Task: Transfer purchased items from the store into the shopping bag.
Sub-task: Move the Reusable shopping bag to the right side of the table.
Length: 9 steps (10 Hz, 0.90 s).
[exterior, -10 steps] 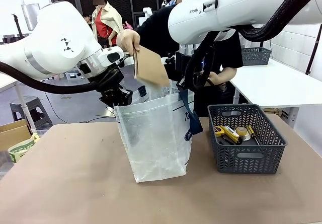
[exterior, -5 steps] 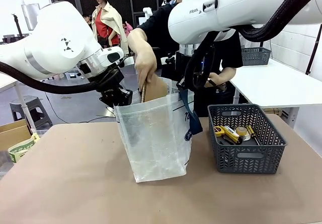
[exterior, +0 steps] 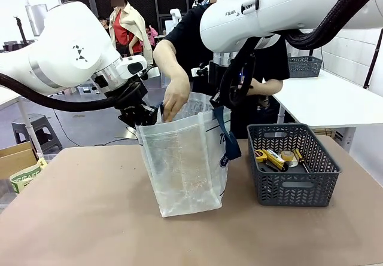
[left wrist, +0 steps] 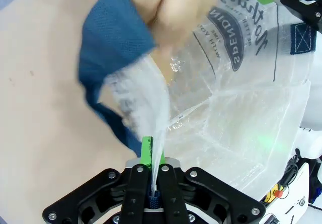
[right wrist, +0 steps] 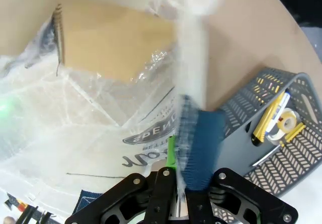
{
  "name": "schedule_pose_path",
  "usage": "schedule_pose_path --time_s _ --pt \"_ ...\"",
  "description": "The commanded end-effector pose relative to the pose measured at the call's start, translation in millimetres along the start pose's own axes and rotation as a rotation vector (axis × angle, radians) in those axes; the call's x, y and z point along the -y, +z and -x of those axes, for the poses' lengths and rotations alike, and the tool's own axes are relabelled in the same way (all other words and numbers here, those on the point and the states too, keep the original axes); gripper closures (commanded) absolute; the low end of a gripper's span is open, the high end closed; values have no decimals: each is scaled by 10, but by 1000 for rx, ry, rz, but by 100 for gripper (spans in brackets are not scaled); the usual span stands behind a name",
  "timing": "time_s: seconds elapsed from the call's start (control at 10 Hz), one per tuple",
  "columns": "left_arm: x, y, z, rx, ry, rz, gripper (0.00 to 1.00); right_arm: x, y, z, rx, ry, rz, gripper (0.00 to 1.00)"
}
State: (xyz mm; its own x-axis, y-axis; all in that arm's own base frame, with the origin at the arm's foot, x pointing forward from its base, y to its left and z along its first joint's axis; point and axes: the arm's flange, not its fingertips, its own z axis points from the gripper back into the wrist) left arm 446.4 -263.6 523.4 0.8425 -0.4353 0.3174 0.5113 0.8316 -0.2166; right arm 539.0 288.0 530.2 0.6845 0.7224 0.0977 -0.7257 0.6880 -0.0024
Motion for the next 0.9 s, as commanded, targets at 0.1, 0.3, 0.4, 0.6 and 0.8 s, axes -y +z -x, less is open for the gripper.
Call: schedule_pose_path --time_s 0.1,0.3,0.4,0.6,0.8 --pt "0 4 2 0 -5 -5 100 6 1 3 0 -1 0 100" --pt "0 4 2 0 -5 -5 100 6 1 3 0 -1 0 100" --pt "0 4 2 0 -5 -5 100 6 1 3 0 -1 0 100" --pt "0 4 2 0 -5 -5 100 6 1 3 0 -1 0 100" --pt "0 4 2 0 -5 -5 100 6 1 3 0 -1 0 100"
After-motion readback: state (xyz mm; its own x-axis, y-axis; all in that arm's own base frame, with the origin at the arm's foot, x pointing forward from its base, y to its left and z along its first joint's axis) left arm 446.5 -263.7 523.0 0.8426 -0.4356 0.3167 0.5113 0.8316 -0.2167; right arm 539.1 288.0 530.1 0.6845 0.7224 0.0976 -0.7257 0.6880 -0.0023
